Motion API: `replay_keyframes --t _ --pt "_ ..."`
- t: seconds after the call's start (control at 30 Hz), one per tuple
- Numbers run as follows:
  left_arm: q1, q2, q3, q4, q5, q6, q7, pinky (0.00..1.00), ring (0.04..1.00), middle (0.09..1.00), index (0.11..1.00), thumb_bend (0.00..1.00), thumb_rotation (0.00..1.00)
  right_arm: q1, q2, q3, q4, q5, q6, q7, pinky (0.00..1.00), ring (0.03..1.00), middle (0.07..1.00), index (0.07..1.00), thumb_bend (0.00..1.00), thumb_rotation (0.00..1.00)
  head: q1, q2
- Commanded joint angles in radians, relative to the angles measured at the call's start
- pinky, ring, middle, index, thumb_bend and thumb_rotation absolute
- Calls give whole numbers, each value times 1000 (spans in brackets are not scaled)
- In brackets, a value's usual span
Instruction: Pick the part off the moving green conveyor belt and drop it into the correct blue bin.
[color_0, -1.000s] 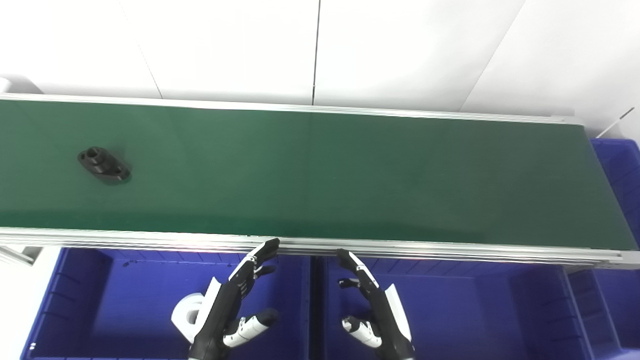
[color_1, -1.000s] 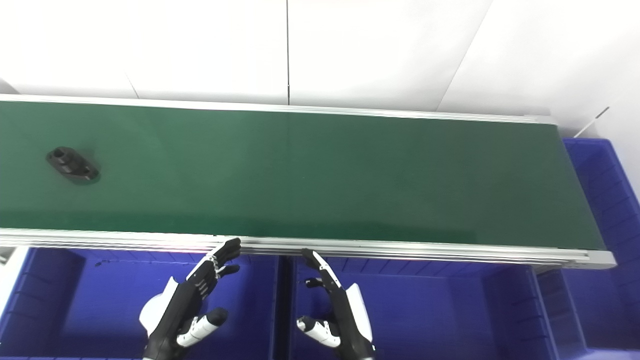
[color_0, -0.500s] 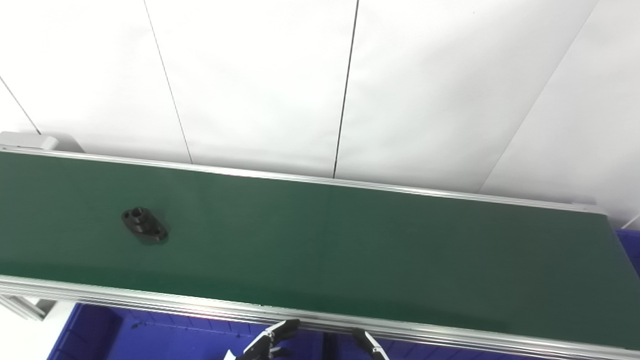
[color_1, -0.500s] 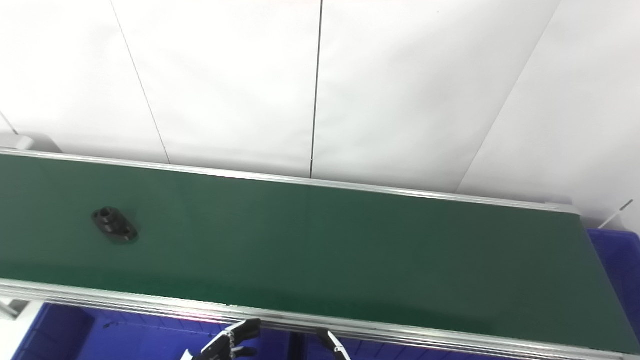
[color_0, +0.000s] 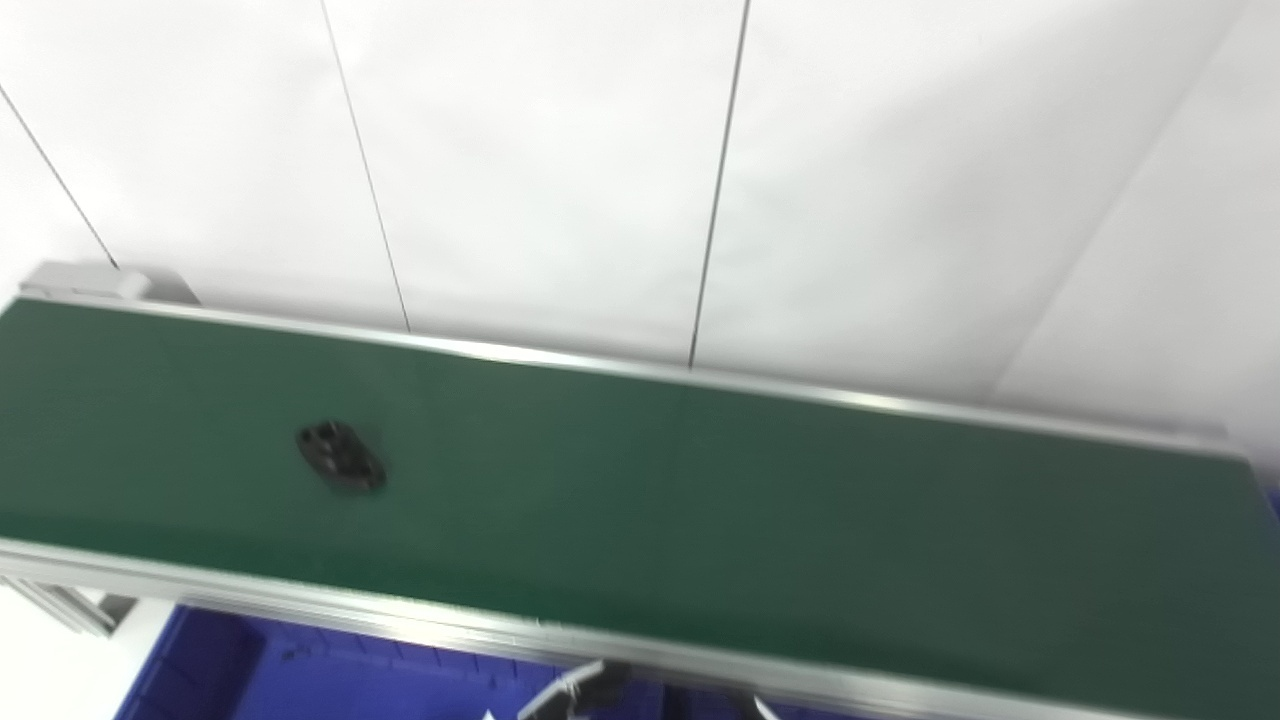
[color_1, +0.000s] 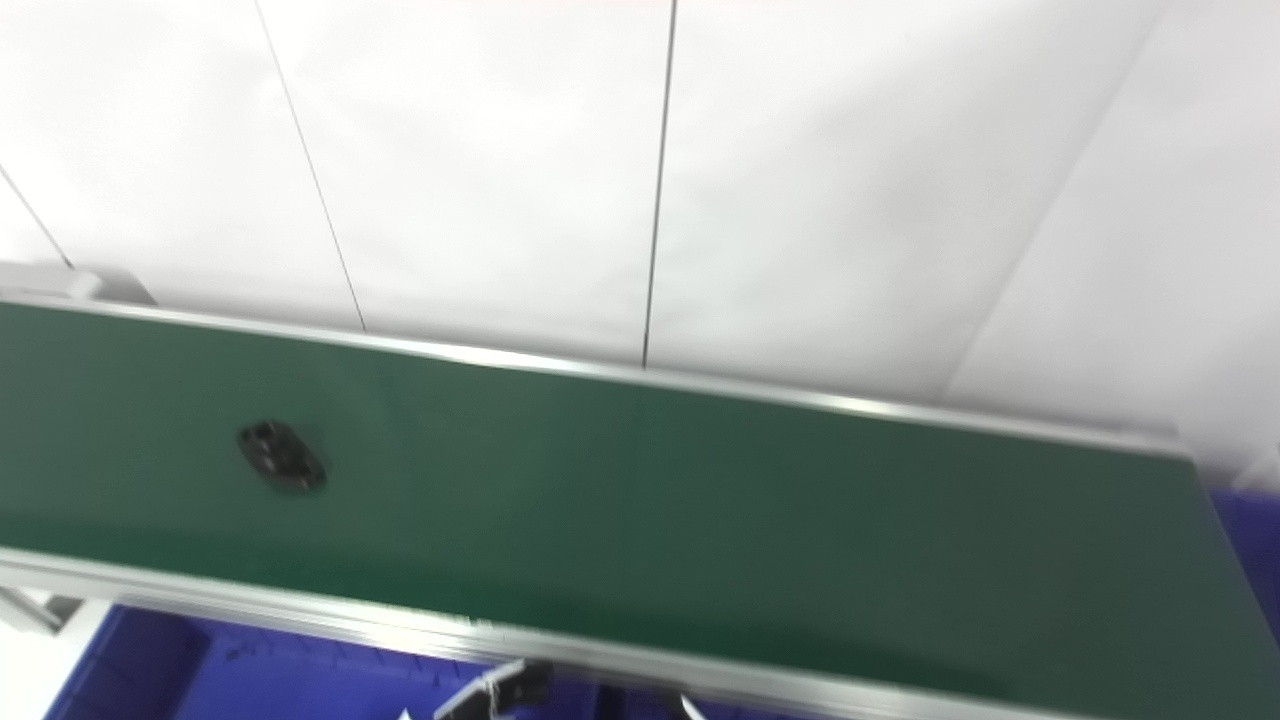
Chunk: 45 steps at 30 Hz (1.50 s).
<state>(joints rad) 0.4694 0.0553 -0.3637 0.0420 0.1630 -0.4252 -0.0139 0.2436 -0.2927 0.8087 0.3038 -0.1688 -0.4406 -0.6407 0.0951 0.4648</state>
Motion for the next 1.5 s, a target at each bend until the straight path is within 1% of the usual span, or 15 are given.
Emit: replay_keyframes --t 0.0,0.13,0.27,0.47,0.6,0.67,0.7,0.77,0.8,0.83,0.9,1.03,1.17,1.33,1.47 --pt "-7 -6 -13 -12 2 -44 19 721 830 858 815 845 782 -5 -8 1 -17 -11 -29 -15 627 885 910 889 1000 1000 12 4" --pt "-8 -7 -23 -10 3 -44 23 704 827 856 817 837 784 -4 -14 -4 -20 5 -29 -2 664 897 916 891 1000 1000 22 9" --pt "-10 -7 -24 -10 13 -43 19 734 845 870 827 827 789 -4 -17 -10 -23 17 -29 12 641 899 924 898 1000 1000 26 21" --pt "-12 -20 -21 -23 14 -33 4 719 850 873 823 825 771 8 -21 -37 -44 35 -29 44 601 890 910 889 1000 1000 30 40" --pt "-29 -25 -24 -8 16 -43 5 712 842 865 831 814 759 25 -27 -64 -79 46 -29 79 661 893 908 891 1000 1000 36 52" --pt "-31 -25 -28 -9 12 -44 -1 730 853 873 839 802 761 39 -27 -84 -104 62 -29 107 664 885 902 884 1000 980 38 62" --pt "-31 -25 -28 -14 12 -41 -5 736 858 875 842 798 762 50 -24 -101 -121 78 -29 132 661 882 899 881 1000 974 38 78" --pt "-23 -27 -26 -33 16 -25 -9 739 860 877 842 799 759 73 -16 -137 -157 112 -29 186 661 883 894 870 1000 944 35 86" --pt "-18 -29 -24 -44 19 -14 -10 742 865 882 844 822 771 85 -10 -157 -175 127 -29 216 684 889 889 865 1000 906 35 86" --pt "-14 -30 -23 -53 19 -8 -12 744 867 884 845 829 775 99 -4 -177 -201 141 -29 247 693 892 888 864 1000 893 30 101" --pt "-13 -31 -21 -56 24 -19 -14 739 867 887 848 825 778 122 8 -213 -236 153 -29 296 746 896 887 866 1000 850 28 108" --pt "-11 -42 -18 -46 15 -39 -7 758 863 877 837 823 748 142 19 -254 -306 87 -29 316 759 879 886 885 1000 833 27 115" --pt "-11 -46 -16 -45 18 -41 -4 765 865 873 831 826 729 132 21 -260 -351 27 -29 305 762 875 892 891 1000 808 23 117" --pt "-16 -42 -14 -45 35 -44 3 757 864 873 840 822 716 85 51 -278 -422 -52 -29 302 771 885 905 900 1000 801 15 123" --pt "-20 -42 -9 -43 38 -42 3 760 869 881 845 835 716 36 100 -328 -446 -90 -27 342 815 896 912 919 1000 833 9 128"
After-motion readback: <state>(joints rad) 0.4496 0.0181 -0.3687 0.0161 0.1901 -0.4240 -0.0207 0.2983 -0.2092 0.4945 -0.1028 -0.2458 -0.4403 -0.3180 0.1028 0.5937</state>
